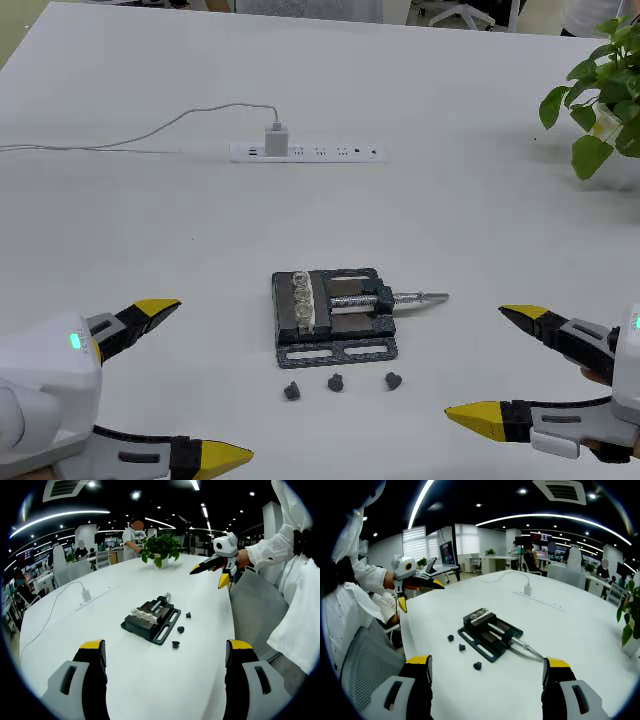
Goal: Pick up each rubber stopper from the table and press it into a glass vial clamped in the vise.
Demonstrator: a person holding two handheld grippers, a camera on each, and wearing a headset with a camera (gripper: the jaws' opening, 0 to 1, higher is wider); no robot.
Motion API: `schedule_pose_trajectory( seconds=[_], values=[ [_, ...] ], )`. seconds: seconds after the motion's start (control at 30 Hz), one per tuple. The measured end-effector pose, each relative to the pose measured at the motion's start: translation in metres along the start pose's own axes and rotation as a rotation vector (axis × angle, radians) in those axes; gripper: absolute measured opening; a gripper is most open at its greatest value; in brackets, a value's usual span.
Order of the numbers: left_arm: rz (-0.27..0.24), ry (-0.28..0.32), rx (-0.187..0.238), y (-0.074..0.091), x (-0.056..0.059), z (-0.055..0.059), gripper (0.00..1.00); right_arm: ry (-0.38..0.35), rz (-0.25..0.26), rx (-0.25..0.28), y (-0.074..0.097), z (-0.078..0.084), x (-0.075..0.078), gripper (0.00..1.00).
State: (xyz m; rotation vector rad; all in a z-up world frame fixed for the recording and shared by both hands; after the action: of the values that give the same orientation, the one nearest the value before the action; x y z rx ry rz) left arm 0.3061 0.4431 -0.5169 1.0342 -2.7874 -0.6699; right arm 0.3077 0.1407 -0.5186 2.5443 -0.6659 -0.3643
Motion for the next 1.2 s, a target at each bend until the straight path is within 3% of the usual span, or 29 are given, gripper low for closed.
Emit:
schedule_pose_trajectory(
  seconds=[1.2],
  values=[
    [0.008, 0.004, 0.002, -0.001, 0.0005, -0.0012, 0.99, -0.007, 0.013, 0.001, -0.0023, 0.0031, 0.0054, 0.87]
  ],
)
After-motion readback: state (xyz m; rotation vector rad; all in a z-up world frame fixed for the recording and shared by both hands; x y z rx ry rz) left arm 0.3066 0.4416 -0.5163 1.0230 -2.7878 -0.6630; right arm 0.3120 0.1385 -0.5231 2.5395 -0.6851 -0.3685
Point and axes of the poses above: the centre of the closed fingertips' face, and the gripper's own axes: y roughly backward along the fingers, x roughly to its right, z roughly out of its underside, the point moved 5 cm from there along y, roughly backward along the fingers, and after that the axes turned 10 degrees about -z, right-handed, at the moved point
